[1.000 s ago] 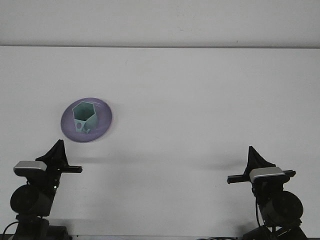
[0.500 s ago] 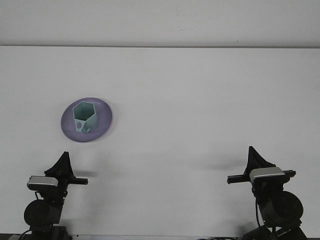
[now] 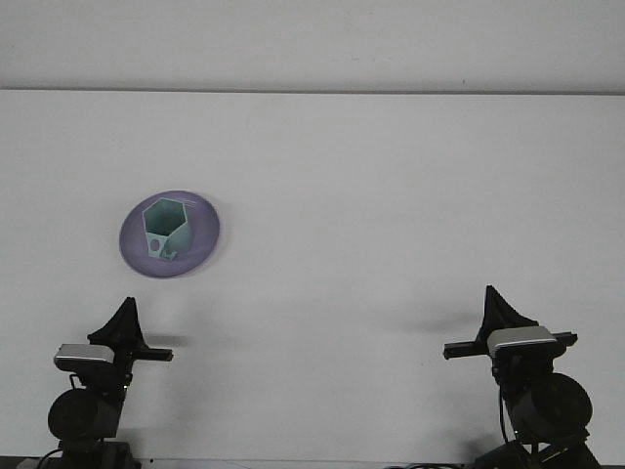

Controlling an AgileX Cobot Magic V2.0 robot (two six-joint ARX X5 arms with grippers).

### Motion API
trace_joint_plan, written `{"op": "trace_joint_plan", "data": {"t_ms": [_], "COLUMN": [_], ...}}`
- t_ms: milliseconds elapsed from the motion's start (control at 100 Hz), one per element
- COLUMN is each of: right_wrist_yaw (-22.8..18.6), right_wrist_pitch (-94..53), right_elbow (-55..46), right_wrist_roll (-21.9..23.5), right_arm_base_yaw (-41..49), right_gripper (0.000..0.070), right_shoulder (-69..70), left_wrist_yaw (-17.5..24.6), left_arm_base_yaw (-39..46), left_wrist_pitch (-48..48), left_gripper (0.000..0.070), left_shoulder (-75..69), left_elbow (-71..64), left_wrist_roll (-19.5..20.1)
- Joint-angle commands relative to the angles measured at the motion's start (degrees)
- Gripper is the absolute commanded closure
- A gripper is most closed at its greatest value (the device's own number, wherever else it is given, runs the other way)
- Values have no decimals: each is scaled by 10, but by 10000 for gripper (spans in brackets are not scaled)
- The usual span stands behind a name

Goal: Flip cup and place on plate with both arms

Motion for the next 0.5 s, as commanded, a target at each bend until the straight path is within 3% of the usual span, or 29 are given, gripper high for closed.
{"op": "trace_joint_plan", "data": {"t_ms": [0, 230, 400, 490], "right_wrist_yaw": [2, 3, 75, 65], "right_wrist_pitch": [6, 6, 46, 52], "right_elbow": [3, 3, 1, -2], "right_wrist_roll": [-3, -4, -31, -52], "right_arm_base_yaw": [2, 2, 0, -18], "right_gripper": [700, 700, 700, 700], "right_shoulder": [0, 0, 0, -6], "left_wrist_yaw": [-1, -1, -1, -1], "left_arm_base_yaw": [-1, -1, -1, -1], "left_wrist_pitch": [5, 5, 5, 5], "left_gripper": [685, 685, 685, 685], "left_shoulder": [-1, -1, -1, -1], "left_elbow": [-11, -11, -11, -11], "left_wrist_roll": [-5, -5, -5, -5]}}
